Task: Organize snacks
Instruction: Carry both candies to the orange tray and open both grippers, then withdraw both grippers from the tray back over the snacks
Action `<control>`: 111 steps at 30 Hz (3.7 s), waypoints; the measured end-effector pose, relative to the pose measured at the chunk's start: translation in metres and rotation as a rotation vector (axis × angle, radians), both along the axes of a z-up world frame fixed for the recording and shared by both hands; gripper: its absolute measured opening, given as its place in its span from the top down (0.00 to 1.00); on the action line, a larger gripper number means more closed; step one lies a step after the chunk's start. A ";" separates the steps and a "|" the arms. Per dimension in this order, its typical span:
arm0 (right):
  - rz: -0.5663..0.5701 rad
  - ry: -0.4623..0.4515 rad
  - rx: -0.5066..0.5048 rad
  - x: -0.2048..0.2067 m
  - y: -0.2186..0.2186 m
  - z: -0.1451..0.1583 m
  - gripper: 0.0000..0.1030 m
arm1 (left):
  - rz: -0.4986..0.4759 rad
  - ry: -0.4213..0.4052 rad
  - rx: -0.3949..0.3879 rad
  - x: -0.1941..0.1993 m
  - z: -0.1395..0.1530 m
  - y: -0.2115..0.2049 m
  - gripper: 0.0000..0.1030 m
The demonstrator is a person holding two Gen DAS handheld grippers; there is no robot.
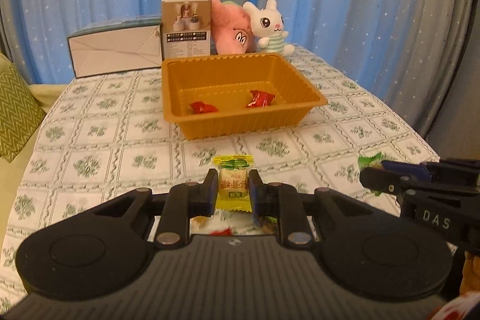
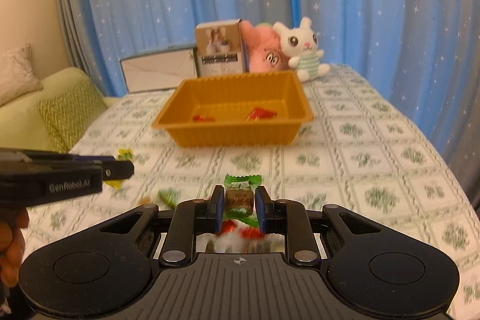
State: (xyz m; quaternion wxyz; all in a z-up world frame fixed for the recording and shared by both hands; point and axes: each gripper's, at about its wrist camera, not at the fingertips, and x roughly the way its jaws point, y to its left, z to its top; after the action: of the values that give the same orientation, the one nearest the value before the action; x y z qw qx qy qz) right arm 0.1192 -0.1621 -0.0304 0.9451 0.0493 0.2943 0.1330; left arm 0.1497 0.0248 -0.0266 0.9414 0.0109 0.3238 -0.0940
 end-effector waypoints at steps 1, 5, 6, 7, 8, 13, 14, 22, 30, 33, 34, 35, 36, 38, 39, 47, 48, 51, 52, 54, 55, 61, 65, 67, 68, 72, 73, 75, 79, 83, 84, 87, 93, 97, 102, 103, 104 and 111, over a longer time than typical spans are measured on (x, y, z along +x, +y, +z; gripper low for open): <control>-0.001 -0.009 0.001 0.006 -0.001 0.003 0.78 | -0.004 -0.005 0.001 0.004 0.001 -0.002 0.81; -0.001 -0.038 0.005 0.033 -0.005 0.015 0.78 | -0.019 -0.026 0.007 0.029 0.006 -0.008 0.81; -0.001 -0.043 0.006 0.041 -0.006 0.017 0.78 | -0.021 -0.030 0.008 0.037 0.008 -0.008 0.81; -0.001 -0.045 0.011 0.049 -0.007 0.019 0.78 | -0.021 -0.032 0.008 0.045 0.009 -0.009 0.81; -0.003 -0.048 0.014 0.058 -0.009 0.021 0.78 | -0.018 -0.034 0.009 0.053 0.009 -0.008 0.81; -0.007 -0.052 0.022 0.105 -0.010 0.024 0.78 | 0.005 -0.058 0.014 0.095 0.013 -0.002 0.81; -0.007 -0.051 0.027 0.115 -0.010 0.023 0.78 | 0.011 -0.062 0.016 0.103 0.013 -0.001 0.81; -0.009 -0.021 0.072 0.186 -0.007 0.013 0.78 | 0.043 -0.061 0.003 0.159 -0.001 0.013 0.81; 0.015 0.038 0.109 0.226 0.000 -0.008 0.78 | 0.042 -0.032 0.006 0.183 -0.024 0.018 0.81; 0.037 0.056 0.133 0.234 0.001 -0.014 0.78 | 0.049 -0.030 -0.024 0.188 -0.029 0.020 0.81; 0.040 0.062 0.154 0.237 0.000 -0.016 0.78 | 0.051 -0.029 -0.025 0.189 -0.029 0.020 0.81; 0.035 0.069 0.169 0.239 -0.001 -0.018 0.78 | 0.052 -0.028 -0.024 0.189 -0.030 0.020 0.81; 0.028 0.076 0.175 0.241 -0.002 -0.019 0.78 | 0.053 -0.030 -0.021 0.189 -0.030 0.020 0.81; 0.015 0.072 0.188 0.241 -0.006 -0.019 0.78 | 0.050 -0.032 -0.011 0.188 -0.029 0.018 0.80; 0.007 0.070 0.188 0.240 -0.008 -0.017 0.78 | 0.052 -0.032 -0.008 0.187 -0.029 0.018 0.78; -0.050 0.015 0.176 0.223 -0.022 0.001 0.77 | 0.053 -0.061 0.004 0.171 -0.015 0.016 0.78; -0.056 0.004 0.173 0.218 -0.023 0.004 0.77 | 0.052 -0.066 0.000 0.166 -0.012 0.015 0.78; -0.070 -0.020 0.167 0.199 -0.029 0.014 0.77 | 0.056 -0.071 -0.012 0.149 -0.004 0.013 0.77; -0.071 -0.025 0.163 0.192 -0.030 0.017 0.77 | 0.058 -0.072 -0.022 0.142 -0.002 0.013 0.77; -0.075 -0.038 0.151 0.175 -0.032 0.022 0.76 | 0.068 -0.067 -0.037 0.126 0.001 0.011 0.74; -0.077 -0.044 0.145 0.166 -0.033 0.024 0.74 | 0.073 -0.065 -0.045 0.117 0.003 0.011 0.70; -0.079 -0.070 0.117 0.103 -0.034 0.032 0.33 | 0.070 -0.041 -0.065 0.059 0.006 0.005 0.56; -0.089 -0.039 0.123 0.060 -0.037 0.027 0.33 | 0.059 -0.028 -0.099 0.020 0.009 0.006 0.53; -0.099 -0.027 0.131 0.038 -0.041 0.025 0.33 | 0.056 -0.025 -0.099 0.000 0.011 0.005 0.48; -0.104 -0.021 0.134 0.027 -0.043 0.024 0.33 | 0.056 -0.025 -0.098 -0.010 0.012 0.006 0.46; -0.132 0.007 0.140 -0.012 -0.049 0.021 0.33 | 0.086 -0.025 -0.068 -0.046 0.013 0.006 0.31; -0.133 0.015 0.140 -0.020 -0.049 0.020 0.33 | 0.092 -0.025 -0.060 -0.055 0.012 0.005 0.30; -0.124 0.025 0.134 -0.036 -0.049 0.020 0.33 | 0.093 -0.017 -0.055 -0.069 0.011 0.005 0.30; -0.122 0.036 0.099 -0.064 -0.048 0.018 0.33 | 0.110 -0.005 -0.041 -0.094 0.007 0.003 0.29; -0.127 0.066 0.081 -0.084 -0.048 0.009 0.33 | 0.130 0.024 -0.041 -0.109 -0.001 0.004 0.29; -0.131 0.072 0.074 -0.087 -0.048 0.006 0.33 | 0.134 0.030 -0.039 -0.110 -0.003 0.004 0.29; -0.137 0.089 0.051 -0.091 -0.049 0.000 0.33 | 0.141 0.045 -0.040 -0.113 -0.006 0.005 0.29; -0.134 0.097 0.042 -0.092 -0.048 -0.004 0.33 | 0.146 0.042 -0.026 -0.112 -0.006 0.005 0.30; -0.127 0.103 0.040 -0.091 -0.047 -0.006 0.33 | 0.147 0.053 -0.015 -0.109 -0.009 0.006 0.30; -0.119 0.122 0.036 -0.087 -0.045 -0.012 0.33 | 0.149 0.067 -0.010 -0.105 -0.015 0.008 0.31; -0.118 0.124 0.035 -0.086 -0.045 -0.013 0.33 | 0.149 0.070 -0.009 -0.104 -0.016 0.008 0.31; -0.116 0.125 0.034 -0.085 -0.044 -0.013 0.33 | 0.148 0.074 -0.008 -0.103 -0.018 0.009 0.31; -0.063 0.143 -0.009 -0.066 -0.040 -0.022 0.33 | 0.142 0.094 -0.009 -0.094 -0.026 0.010 0.32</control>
State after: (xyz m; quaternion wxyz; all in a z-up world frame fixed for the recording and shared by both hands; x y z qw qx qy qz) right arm 0.0529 -0.2017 -0.0526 0.9256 0.0636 0.3601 0.0979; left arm 0.0561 0.0351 -0.0526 0.9295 -0.0208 0.3670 -0.0291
